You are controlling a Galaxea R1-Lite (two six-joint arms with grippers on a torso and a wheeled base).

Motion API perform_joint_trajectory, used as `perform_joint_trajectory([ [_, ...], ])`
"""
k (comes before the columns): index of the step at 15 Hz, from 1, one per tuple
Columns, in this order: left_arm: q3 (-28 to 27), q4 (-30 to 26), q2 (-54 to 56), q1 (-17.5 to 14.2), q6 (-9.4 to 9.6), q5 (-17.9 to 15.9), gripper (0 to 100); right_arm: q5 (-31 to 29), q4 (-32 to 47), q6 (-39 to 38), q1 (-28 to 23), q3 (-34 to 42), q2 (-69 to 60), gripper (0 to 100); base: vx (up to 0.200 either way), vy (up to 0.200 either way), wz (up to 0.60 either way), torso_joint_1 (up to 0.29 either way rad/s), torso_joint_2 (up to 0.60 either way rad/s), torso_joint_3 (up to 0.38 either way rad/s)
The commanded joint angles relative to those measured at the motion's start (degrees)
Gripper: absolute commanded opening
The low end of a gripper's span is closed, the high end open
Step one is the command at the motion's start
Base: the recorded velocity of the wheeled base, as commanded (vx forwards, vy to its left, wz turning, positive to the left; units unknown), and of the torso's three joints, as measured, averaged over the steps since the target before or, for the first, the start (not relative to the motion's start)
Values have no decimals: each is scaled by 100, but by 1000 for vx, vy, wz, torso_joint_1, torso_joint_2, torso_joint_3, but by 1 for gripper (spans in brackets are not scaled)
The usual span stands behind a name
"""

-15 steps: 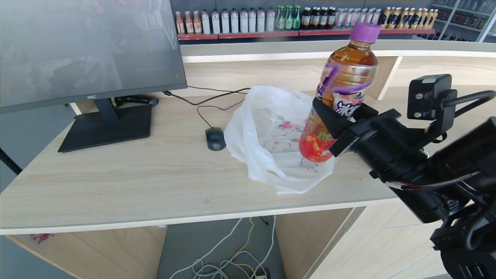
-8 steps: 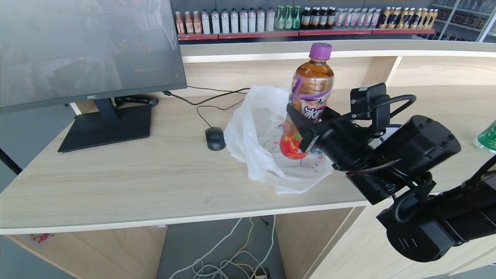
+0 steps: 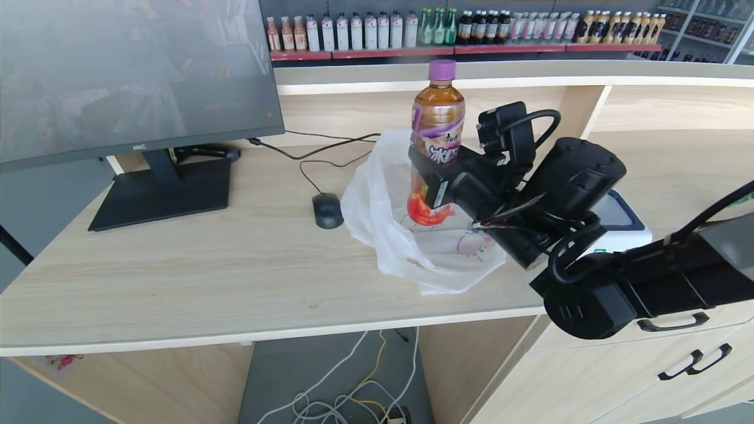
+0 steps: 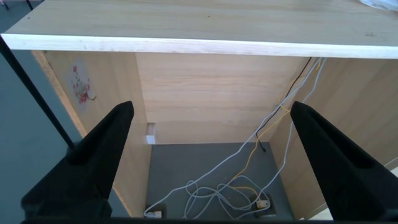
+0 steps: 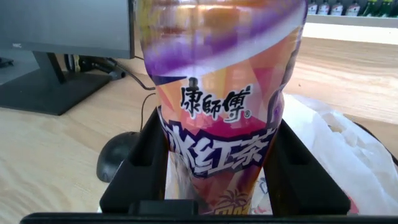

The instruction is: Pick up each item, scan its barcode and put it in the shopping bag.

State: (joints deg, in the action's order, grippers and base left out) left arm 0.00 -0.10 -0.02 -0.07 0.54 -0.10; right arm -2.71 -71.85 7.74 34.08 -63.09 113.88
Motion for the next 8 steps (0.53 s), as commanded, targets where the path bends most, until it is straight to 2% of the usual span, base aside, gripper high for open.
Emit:
perform_joint_trajectory([
  [1, 0, 1, 2, -1, -1, 1, 100, -2, 40, 8, 2, -230, 152, 0, 0, 0, 0, 0, 0, 0],
  [3, 0, 1, 2, -1, -1, 10, 100, 25, 251, -124, -16, -433, 266, 0, 0, 0, 0, 0, 0, 0],
  [6, 0, 1, 2, -1, -1, 1, 100, 25, 505, -264, -174, -1153, 582, 0, 0, 0, 0, 0, 0, 0],
  [8, 0, 1, 2, -1, -1, 1, 100, 42, 514, -273, -236, -1250, 740, 0, 0, 0, 0, 0, 0, 0],
])
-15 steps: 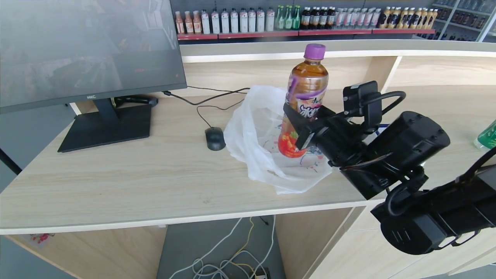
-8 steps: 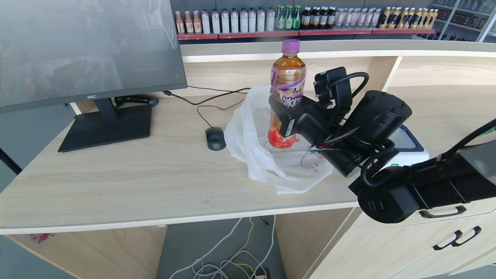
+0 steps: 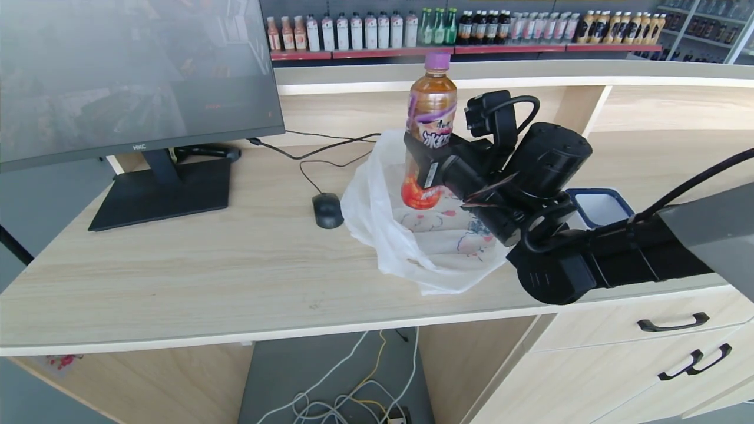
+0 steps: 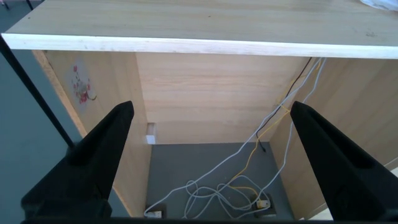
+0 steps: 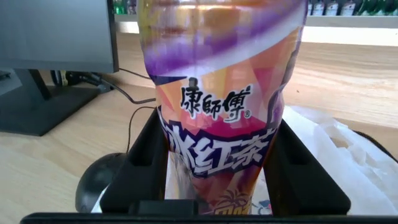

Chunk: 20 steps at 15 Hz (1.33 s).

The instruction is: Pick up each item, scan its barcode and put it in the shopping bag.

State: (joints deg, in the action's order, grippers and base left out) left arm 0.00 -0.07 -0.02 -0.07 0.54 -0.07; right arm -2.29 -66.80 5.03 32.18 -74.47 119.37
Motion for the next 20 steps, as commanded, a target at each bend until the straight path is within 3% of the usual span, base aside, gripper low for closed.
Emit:
perform_joint_trajectory([
  [1, 0, -1, 2, -1, -1, -1, 100, 9, 10, -11, -81, -120, 306, 0, 0, 0, 0, 0, 0, 0],
  [7, 0, -1, 2, -1, -1, -1, 100, 1, -34, -20, -81, -595, 763, 0, 0, 0, 0, 0, 0, 0],
  [20, 0, -1, 2, -1, -1, -1, 100, 1, -34, -20, -28, -560, 877, 0, 0, 0, 0, 0, 0, 0],
])
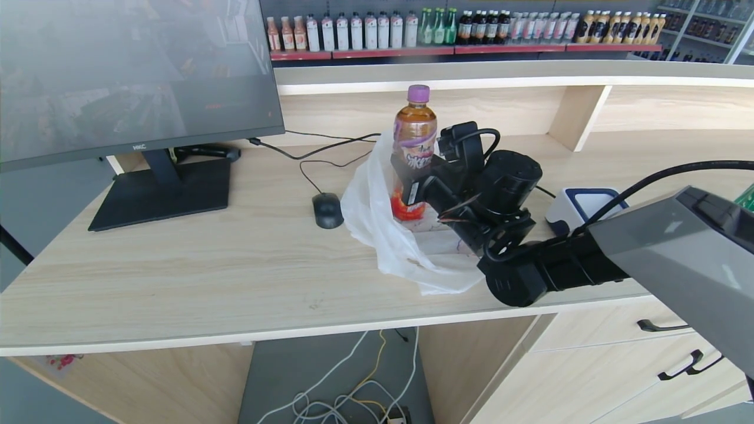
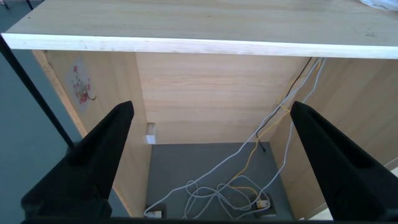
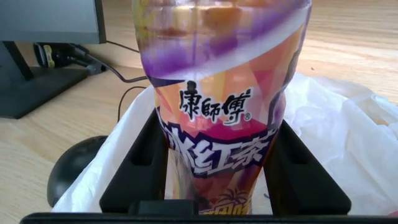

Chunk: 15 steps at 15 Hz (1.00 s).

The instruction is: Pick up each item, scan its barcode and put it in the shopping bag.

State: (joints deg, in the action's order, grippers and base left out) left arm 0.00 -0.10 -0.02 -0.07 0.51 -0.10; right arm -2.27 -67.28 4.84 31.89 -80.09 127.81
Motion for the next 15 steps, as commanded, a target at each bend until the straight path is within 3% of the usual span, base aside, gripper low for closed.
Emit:
perform_joint_trajectory([
  [1, 0, 1, 2, -1, 2, 1, 100, -2, 13, 8, 1, 2, 34, 0, 0, 0, 0, 0, 0, 0],
  [14, 0, 1, 2, -1, 2, 1, 100, -11, -145, 8, 45, 90, 174, 0, 0, 0, 0, 0, 0, 0],
  [15, 0, 1, 2, -1, 2, 1, 100, -11, -180, 8, 45, 187, 157, 100, 0, 0, 0, 0, 0, 0],
])
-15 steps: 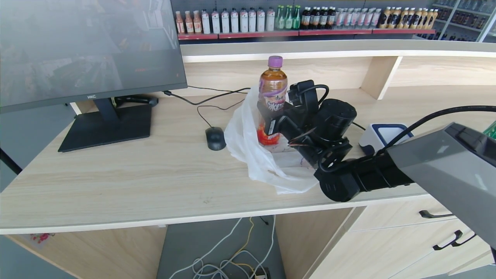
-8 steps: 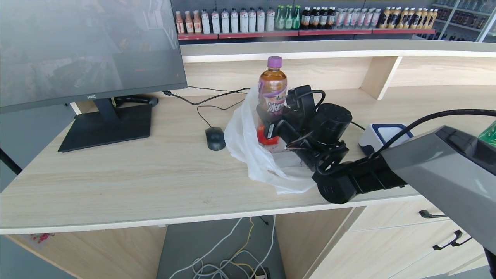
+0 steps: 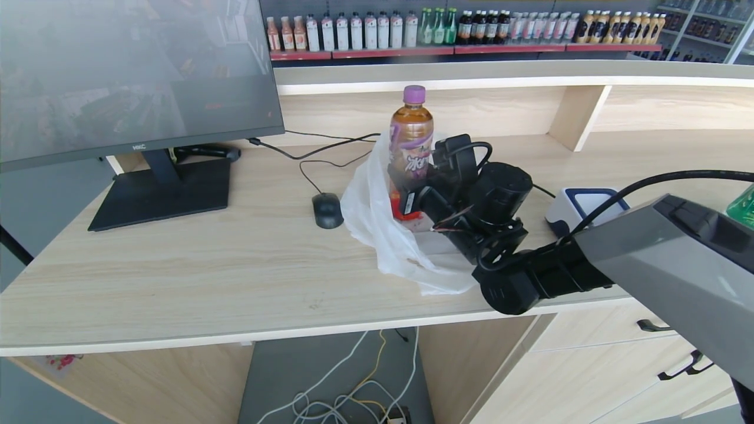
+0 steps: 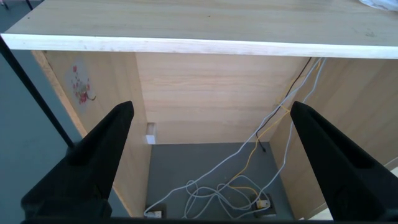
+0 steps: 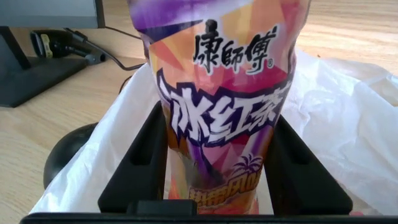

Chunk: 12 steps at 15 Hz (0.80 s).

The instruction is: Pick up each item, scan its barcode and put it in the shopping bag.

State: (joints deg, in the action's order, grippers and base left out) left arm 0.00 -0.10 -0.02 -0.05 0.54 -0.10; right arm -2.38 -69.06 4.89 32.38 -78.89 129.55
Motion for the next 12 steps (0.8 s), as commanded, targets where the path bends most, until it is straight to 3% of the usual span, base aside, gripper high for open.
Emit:
perform_joint_trajectory([
  [1, 0, 1, 2, -4, -1, 1, 100, 0, -196, 12, -3, 154, -17, 100, 0, 0, 0, 0, 0, 0],
  [5, 0, 1, 2, -4, -1, 1, 100, -8, -600, 12, -3, 339, -26, 100, 0, 0, 0, 0, 0, 0],
  [12, 0, 1, 2, -4, -1, 1, 100, -61, -626, 47, -12, 629, -536, 100, 0, 0, 0, 0, 0, 0],
])
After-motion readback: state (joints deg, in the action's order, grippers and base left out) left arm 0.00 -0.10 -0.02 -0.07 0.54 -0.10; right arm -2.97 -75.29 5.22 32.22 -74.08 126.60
